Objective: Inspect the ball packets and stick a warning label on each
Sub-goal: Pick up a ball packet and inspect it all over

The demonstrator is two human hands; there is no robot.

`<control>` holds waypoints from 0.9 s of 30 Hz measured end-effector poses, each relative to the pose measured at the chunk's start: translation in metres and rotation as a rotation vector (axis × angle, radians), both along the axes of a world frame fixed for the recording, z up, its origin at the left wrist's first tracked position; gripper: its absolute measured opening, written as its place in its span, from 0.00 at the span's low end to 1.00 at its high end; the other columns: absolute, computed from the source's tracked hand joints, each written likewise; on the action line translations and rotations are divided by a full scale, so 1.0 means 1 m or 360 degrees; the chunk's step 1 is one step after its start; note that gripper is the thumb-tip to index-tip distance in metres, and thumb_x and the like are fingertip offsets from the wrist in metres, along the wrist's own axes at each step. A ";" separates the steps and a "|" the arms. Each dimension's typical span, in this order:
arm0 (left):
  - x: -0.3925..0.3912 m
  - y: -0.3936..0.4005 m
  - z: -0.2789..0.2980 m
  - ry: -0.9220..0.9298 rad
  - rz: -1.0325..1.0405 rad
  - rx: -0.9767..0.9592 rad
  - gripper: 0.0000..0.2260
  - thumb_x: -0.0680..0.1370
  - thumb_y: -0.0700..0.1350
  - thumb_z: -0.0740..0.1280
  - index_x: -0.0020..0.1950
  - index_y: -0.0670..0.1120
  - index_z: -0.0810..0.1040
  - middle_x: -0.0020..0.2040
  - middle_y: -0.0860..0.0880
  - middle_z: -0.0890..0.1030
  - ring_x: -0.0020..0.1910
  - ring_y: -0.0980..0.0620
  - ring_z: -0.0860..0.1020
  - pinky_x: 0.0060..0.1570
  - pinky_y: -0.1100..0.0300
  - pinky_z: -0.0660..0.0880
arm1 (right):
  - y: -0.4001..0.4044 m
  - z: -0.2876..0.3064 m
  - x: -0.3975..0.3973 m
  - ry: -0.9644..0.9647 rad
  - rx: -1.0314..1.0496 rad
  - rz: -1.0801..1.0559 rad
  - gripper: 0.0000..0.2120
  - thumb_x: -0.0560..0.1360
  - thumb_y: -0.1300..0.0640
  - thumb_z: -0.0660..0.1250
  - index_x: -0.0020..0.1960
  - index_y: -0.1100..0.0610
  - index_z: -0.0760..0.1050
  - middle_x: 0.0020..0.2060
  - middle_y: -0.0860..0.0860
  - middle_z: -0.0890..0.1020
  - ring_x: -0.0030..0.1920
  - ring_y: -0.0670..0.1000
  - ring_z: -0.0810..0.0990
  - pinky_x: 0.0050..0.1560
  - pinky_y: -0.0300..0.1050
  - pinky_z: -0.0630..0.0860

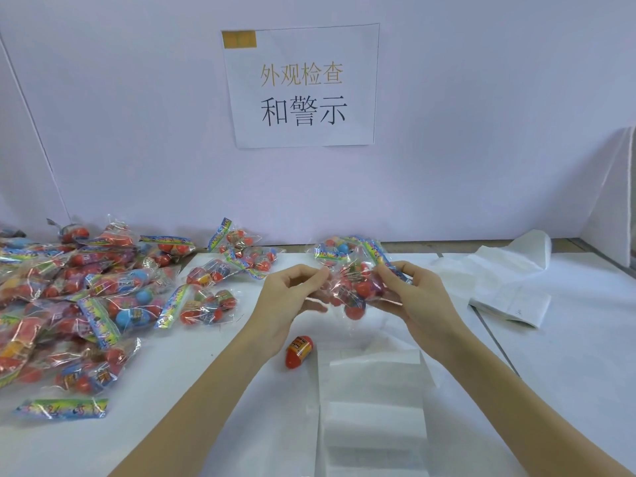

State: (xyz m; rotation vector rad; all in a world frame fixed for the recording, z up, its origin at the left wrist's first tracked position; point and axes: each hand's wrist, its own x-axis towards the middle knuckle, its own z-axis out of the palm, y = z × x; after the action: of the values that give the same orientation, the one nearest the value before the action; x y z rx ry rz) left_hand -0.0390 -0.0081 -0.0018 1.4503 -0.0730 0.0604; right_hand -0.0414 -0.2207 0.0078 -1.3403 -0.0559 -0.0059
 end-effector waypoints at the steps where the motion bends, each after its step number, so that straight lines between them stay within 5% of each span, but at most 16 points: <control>1: 0.000 0.000 0.000 -0.0034 -0.0013 0.0120 0.08 0.81 0.44 0.71 0.49 0.40 0.85 0.42 0.46 0.83 0.37 0.49 0.80 0.36 0.60 0.79 | 0.000 -0.001 0.000 -0.0029 -0.0051 0.0002 0.07 0.82 0.61 0.69 0.55 0.65 0.81 0.44 0.61 0.87 0.42 0.56 0.87 0.44 0.45 0.84; 4: -0.003 -0.002 0.000 -0.0119 -0.0085 0.0355 0.09 0.82 0.49 0.70 0.52 0.46 0.86 0.45 0.49 0.83 0.39 0.53 0.77 0.38 0.60 0.76 | -0.001 -0.004 -0.001 -0.0102 -0.0262 0.0113 0.07 0.81 0.60 0.71 0.54 0.63 0.83 0.45 0.62 0.87 0.42 0.54 0.86 0.44 0.44 0.83; 12: -0.003 -0.007 -0.001 -0.0045 0.0082 -0.0016 0.10 0.78 0.43 0.75 0.49 0.35 0.84 0.40 0.45 0.81 0.37 0.50 0.75 0.38 0.61 0.77 | 0.003 -0.002 0.001 -0.0147 -0.0265 -0.0004 0.11 0.80 0.54 0.71 0.52 0.61 0.87 0.46 0.56 0.89 0.47 0.53 0.87 0.53 0.46 0.85; 16: -0.003 -0.009 -0.005 0.0007 0.0218 -0.0105 0.10 0.81 0.43 0.71 0.53 0.36 0.82 0.46 0.42 0.85 0.39 0.48 0.82 0.47 0.57 0.82 | 0.004 -0.003 -0.004 -0.0046 -0.0269 0.0348 0.18 0.78 0.44 0.71 0.61 0.55 0.82 0.49 0.54 0.89 0.50 0.52 0.88 0.52 0.45 0.85; 21: 0.000 -0.006 0.002 0.0184 0.0102 -0.0367 0.09 0.83 0.43 0.68 0.57 0.37 0.77 0.48 0.41 0.86 0.42 0.45 0.85 0.46 0.51 0.84 | 0.001 -0.002 -0.004 0.0023 -0.0318 0.0358 0.10 0.79 0.57 0.74 0.57 0.60 0.82 0.46 0.58 0.88 0.45 0.55 0.88 0.46 0.42 0.83; 23: 0.000 -0.006 0.003 0.0197 0.0053 -0.0319 0.16 0.82 0.50 0.71 0.60 0.37 0.80 0.50 0.42 0.85 0.44 0.46 0.83 0.46 0.51 0.82 | -0.002 -0.002 -0.005 0.0042 -0.0369 0.0465 0.08 0.79 0.55 0.74 0.56 0.57 0.84 0.46 0.57 0.88 0.43 0.53 0.86 0.46 0.42 0.82; 27: -0.001 -0.003 -0.003 0.0112 0.0173 -0.0048 0.12 0.80 0.47 0.73 0.51 0.38 0.84 0.42 0.45 0.85 0.41 0.49 0.80 0.41 0.61 0.81 | 0.002 -0.004 -0.010 0.0014 -0.0566 0.0564 0.12 0.82 0.46 0.68 0.49 0.52 0.87 0.45 0.53 0.89 0.42 0.51 0.86 0.44 0.41 0.82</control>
State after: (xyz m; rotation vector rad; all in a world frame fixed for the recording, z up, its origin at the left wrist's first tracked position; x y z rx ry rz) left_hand -0.0400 -0.0115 -0.0047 1.4241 0.0640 0.0992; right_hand -0.0511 -0.2184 0.0037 -1.6697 -0.2977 0.3221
